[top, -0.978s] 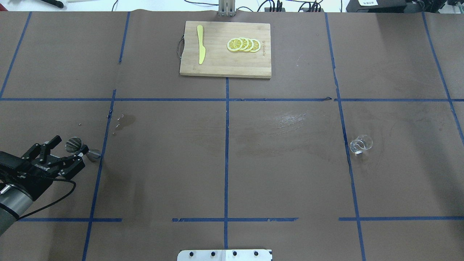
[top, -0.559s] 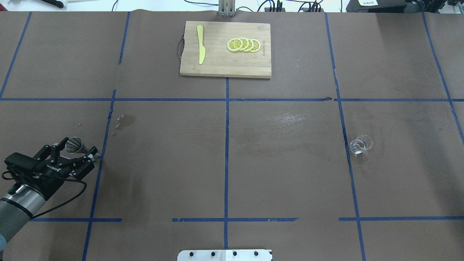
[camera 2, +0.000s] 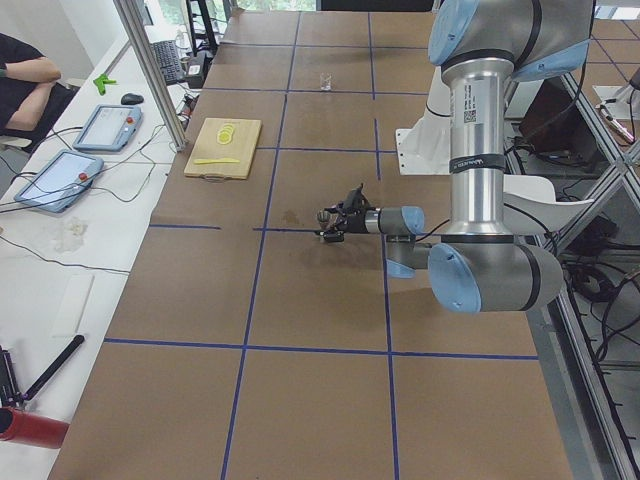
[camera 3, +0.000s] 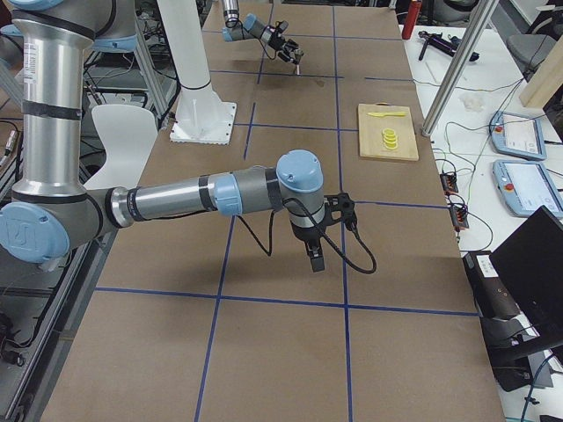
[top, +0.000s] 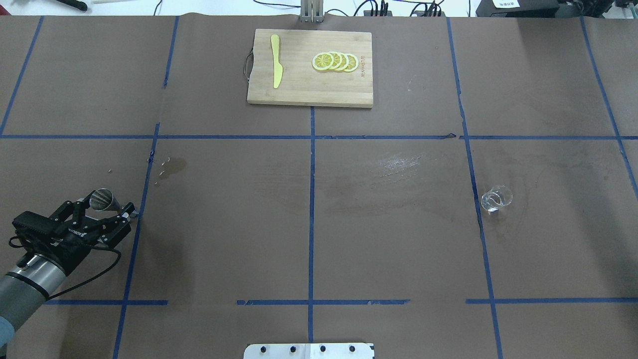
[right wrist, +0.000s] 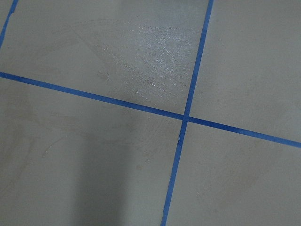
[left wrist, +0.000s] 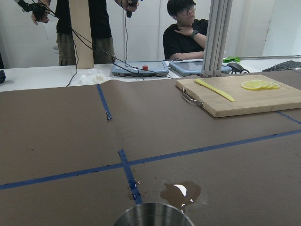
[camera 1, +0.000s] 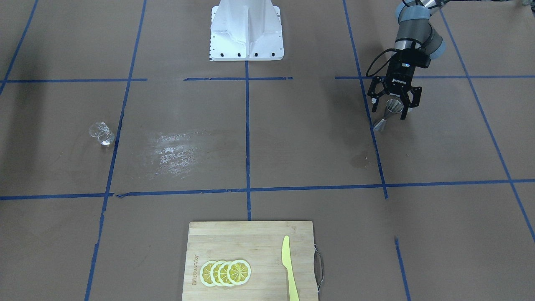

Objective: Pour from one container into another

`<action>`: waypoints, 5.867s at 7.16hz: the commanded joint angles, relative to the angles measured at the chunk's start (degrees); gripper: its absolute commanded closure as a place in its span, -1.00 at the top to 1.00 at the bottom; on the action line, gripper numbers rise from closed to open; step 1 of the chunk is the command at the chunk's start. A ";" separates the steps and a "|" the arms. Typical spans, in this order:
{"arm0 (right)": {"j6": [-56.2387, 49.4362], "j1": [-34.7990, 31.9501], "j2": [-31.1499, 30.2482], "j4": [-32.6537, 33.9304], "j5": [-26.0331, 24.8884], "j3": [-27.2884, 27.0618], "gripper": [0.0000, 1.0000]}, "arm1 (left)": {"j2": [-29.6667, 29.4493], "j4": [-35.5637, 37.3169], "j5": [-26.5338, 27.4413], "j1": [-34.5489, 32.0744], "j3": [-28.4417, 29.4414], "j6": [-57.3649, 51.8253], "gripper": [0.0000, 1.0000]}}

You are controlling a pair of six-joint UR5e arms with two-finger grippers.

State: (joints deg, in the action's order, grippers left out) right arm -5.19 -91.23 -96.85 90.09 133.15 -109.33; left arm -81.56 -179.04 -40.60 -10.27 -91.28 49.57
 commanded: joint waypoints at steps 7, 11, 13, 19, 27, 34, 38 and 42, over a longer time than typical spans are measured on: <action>0.00 -0.09 0.00 0.00 0.09 -0.01 1.00 | -0.09 -0.17 -1.14 0.08 2.07 0.26 0.19; 0.00 -0.17 0.00 0.00 0.09 -0.01 1.00 | -0.09 -0.25 -1.85 0.34 2.16 0.27 -0.02; 0.00 -0.26 0.00 0.00 0.09 -0.01 1.00 | -0.09 -0.60 -2.72 0.52 2.07 0.35 -0.02; 0.00 -0.26 0.00 0.00 0.09 -0.01 1.00 | -0.09 -0.78 -2.73 0.43 2.07 0.35 -0.80; 0.00 -0.26 0.00 0.00 0.09 0.08 1.00 | 0.44 -21.94 -11.77 0.25 1.37 -15.99 -1.00; 2.19 -0.44 0.00 0.00 0.26 0.26 1.00 | -7.73 -19.78 -48.14 -16.97 2.07 -33.99 -1.00; 2.20 -0.44 0.09 0.00 0.26 0.17 1.00 | -25.27 3.11 -58.80 -22.95 1.98 -43.50 -1.00; 2.28 -0.44 0.09 0.00 0.26 -0.09 1.00 | -38.31 15.39 -58.54 -22.25 4.87 -43.59 -1.00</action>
State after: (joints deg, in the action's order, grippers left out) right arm -2.96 -91.67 -96.77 90.09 133.39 -109.21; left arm -117.31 -165.15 -99.22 -32.77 -87.76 5.99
